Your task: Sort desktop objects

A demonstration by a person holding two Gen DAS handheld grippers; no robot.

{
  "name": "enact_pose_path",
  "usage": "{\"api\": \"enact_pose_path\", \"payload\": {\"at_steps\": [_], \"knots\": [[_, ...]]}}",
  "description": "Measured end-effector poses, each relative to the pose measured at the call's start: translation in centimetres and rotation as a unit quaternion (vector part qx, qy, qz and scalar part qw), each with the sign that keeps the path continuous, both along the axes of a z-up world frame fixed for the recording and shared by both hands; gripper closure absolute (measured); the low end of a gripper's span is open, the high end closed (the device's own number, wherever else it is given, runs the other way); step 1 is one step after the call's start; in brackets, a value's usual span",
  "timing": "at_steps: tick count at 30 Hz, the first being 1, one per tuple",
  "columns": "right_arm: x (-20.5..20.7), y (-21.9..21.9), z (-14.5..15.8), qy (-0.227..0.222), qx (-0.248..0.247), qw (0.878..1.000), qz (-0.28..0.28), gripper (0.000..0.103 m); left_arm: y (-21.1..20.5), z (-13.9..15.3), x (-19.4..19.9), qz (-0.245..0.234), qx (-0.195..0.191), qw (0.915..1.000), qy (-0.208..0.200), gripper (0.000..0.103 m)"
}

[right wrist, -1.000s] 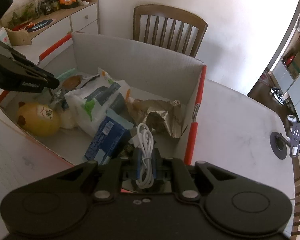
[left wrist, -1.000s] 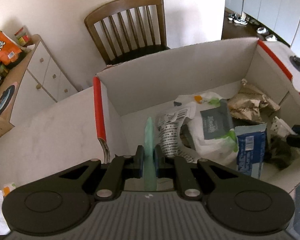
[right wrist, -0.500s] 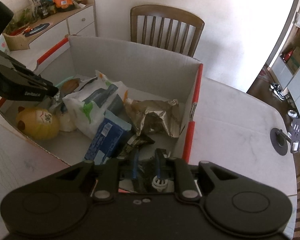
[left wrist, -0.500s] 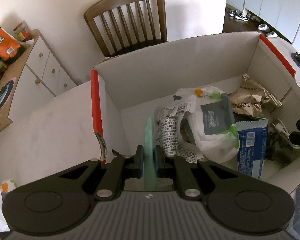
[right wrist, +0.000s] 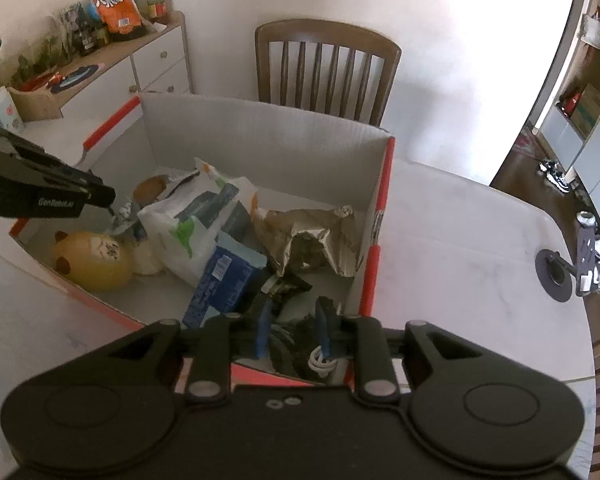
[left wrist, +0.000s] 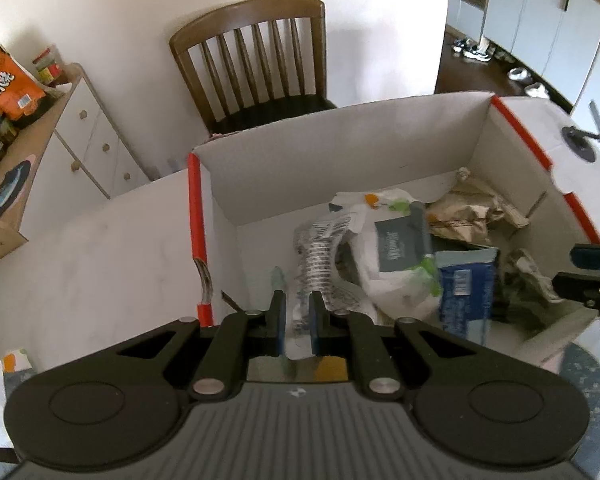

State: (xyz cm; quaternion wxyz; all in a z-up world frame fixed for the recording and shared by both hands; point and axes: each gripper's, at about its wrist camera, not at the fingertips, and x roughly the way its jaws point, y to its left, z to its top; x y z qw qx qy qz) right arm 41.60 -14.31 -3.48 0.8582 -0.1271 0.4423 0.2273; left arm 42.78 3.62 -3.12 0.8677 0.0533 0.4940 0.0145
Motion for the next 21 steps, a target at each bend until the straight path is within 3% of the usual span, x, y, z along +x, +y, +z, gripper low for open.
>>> {"api": "enact_pose_path", "payload": {"at_steps": [21], "knots": [[-2.7,-0.3,4.7,-0.016,0.045,0.999,0.013,0.069,-0.6,5.1,-6.4,0.0,-0.072,0.9963,-0.048,0.093]]}}
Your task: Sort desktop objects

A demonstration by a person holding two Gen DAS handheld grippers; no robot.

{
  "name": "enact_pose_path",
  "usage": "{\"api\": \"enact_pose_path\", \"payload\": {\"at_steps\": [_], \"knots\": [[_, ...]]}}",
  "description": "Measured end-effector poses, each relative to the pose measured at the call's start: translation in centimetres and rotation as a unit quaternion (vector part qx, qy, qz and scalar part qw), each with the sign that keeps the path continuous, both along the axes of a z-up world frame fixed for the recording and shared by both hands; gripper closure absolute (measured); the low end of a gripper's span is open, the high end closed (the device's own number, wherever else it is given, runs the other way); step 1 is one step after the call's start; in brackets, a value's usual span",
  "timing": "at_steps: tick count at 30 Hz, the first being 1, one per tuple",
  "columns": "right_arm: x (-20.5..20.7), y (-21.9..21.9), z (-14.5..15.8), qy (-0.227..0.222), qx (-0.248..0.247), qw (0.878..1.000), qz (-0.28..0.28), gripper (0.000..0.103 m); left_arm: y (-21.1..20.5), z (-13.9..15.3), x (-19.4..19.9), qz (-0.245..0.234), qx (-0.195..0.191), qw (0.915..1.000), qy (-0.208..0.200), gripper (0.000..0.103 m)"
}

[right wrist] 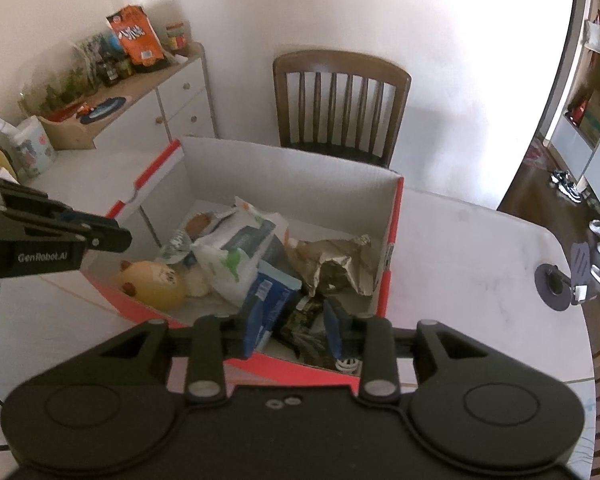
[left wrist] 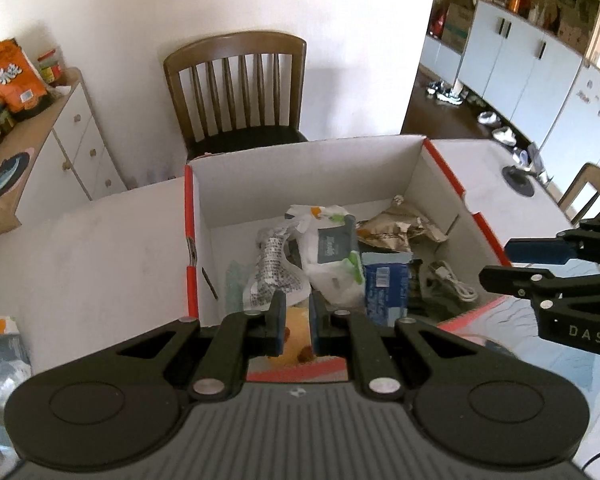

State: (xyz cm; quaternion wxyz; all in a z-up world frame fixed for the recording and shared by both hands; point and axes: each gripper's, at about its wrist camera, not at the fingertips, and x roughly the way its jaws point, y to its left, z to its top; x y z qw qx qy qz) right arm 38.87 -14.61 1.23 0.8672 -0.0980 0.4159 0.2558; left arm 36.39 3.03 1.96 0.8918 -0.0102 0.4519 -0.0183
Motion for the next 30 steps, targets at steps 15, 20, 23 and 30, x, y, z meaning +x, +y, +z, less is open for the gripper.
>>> {"api": "enact_pose_path", "payload": {"at_steps": [15,20,23,30], "knots": [[-3.0,-1.3,2.0,-0.011,0.055,0.998,0.016,0.049,-0.2,2.0,-5.1,0.003,-0.013,0.999,-0.043,0.025],[-4.6,-1.8,2.4,-0.023,0.074,0.997,0.014,0.041,-0.4,2.1,-6.7,0.011,-0.015,0.9986,-0.049,0.016],[-5.7,-1.9,2.8,-0.036,0.077,0.996,0.013,0.037,-0.5,2.1,-7.6,0.019,-0.019,0.9982,-0.054,0.013],[-7.4,-2.8,2.7,-0.041,0.092,0.995,0.0,0.03,-1.1,2.3,-9.6,0.027,-0.012,0.9972,-0.069,0.0]]}}
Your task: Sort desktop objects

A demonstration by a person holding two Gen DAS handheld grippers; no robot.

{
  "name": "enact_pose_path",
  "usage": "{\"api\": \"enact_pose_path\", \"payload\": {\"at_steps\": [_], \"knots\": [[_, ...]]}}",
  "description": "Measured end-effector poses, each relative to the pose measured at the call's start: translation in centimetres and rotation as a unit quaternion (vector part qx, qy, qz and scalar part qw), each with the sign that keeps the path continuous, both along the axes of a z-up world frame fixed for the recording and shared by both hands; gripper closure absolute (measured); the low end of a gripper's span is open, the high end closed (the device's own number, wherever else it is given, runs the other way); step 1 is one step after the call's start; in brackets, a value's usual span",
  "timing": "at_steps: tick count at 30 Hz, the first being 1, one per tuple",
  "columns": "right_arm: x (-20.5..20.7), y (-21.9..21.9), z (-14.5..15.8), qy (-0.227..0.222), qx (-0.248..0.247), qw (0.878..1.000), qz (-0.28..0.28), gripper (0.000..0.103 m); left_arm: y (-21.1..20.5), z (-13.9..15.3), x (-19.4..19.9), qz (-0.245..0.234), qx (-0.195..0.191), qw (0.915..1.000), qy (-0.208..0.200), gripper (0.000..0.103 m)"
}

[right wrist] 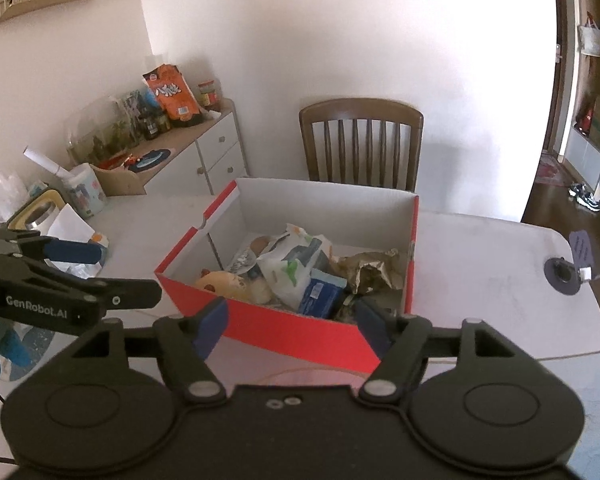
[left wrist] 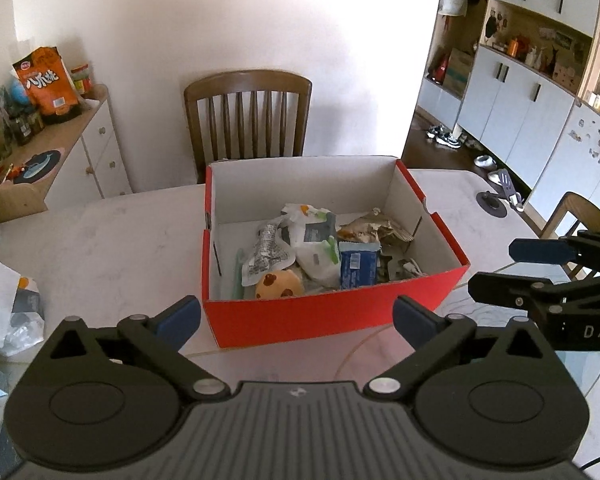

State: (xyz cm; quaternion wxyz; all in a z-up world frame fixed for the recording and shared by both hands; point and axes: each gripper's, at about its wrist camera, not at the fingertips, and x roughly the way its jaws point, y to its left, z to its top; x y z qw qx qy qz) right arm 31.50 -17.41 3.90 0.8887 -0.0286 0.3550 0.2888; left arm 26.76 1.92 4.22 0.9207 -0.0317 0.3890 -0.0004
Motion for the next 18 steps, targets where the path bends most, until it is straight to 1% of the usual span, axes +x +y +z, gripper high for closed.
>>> {"api": "enact_pose_path", "payload": {"at_steps": [3,6,10,16,18], "knots": [[-0.4,-0.3,0.0,-0.002,0.002,1.0,-0.007,0.026,-0.3,-0.1,-0.5,0.003,0.005,1.0,0.0,0.0],[-0.7,-0.5,0.0,-0.008,0.001,1.0,-0.013,0.025,-0.5,-0.2,-1.1,0.004,0.009,0.9999,0.004,0.0],[-1.3,-0.8,-0.1,-0.016,-0.001,1.0,-0.02,0.023,-0.8,-0.3,-1.9,0.007,0.007,0.9999,0.004,0.0],[-1.8,-1.3,-0.4,-0.011,-0.001,1.0,-0.026,0.022,-1.4,-0.1,-3.2,0.001,0.005,1.0,0.003,0.0],[-1.9,-1.3,-0.6,-0.01,-0.002,1.0,-0.027,0.022,-1.5,0.0,-3.6,-0.002,-0.001,1.0,0.003,0.0]]}}
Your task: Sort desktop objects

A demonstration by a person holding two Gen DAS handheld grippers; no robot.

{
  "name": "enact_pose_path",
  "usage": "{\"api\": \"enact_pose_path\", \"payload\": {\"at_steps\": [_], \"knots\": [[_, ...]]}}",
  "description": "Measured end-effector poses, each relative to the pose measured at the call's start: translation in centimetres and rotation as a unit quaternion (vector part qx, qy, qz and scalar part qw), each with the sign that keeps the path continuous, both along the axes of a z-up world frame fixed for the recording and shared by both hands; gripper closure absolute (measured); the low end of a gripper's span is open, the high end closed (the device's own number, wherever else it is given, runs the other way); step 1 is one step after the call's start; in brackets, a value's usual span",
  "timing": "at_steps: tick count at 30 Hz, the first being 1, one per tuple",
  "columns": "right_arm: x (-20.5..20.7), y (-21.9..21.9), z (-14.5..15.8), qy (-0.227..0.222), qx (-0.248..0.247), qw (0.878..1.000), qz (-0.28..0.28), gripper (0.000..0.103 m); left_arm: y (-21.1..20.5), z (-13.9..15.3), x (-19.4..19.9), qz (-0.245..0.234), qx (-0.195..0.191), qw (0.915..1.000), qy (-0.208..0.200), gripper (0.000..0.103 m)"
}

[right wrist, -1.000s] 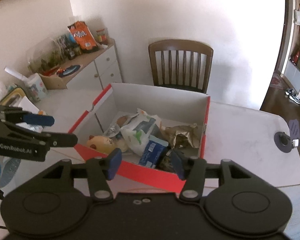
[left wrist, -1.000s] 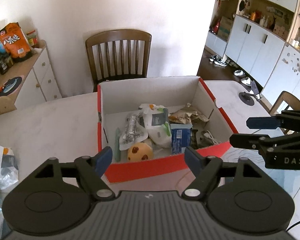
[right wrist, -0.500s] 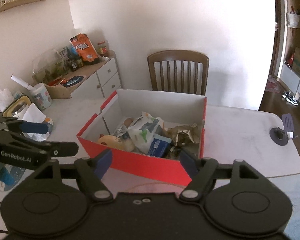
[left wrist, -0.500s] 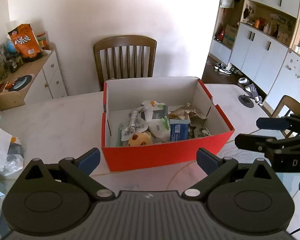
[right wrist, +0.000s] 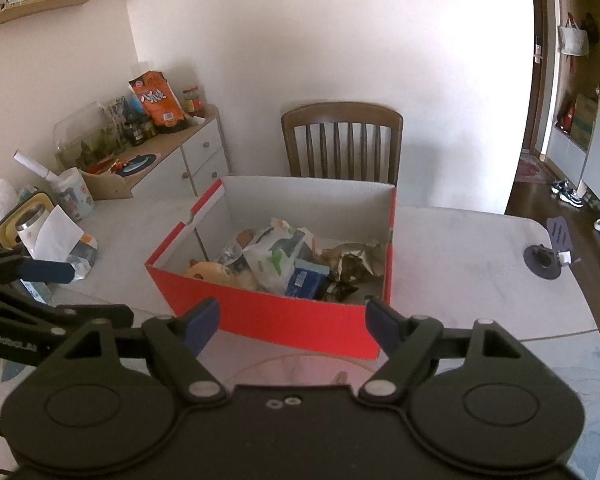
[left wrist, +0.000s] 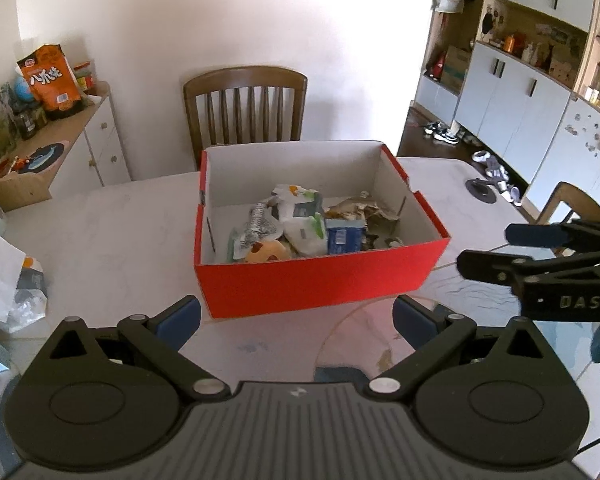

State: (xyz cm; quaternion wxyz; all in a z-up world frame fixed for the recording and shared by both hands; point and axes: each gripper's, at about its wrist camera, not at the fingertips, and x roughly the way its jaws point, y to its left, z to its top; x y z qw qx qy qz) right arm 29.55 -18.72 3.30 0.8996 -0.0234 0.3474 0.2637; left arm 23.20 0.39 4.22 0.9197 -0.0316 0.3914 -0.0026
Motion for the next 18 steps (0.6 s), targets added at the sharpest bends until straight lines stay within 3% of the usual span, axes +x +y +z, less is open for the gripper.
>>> {"api": "enact_pose_path", "payload": {"at_steps": [18], "knots": [[-1.3,-1.3,-1.6,0.016,0.0,1.0,-0.013,0.022,-0.6,-1.2,-1.2,0.008,0.002,0.9999,0.013,0.0]]}}
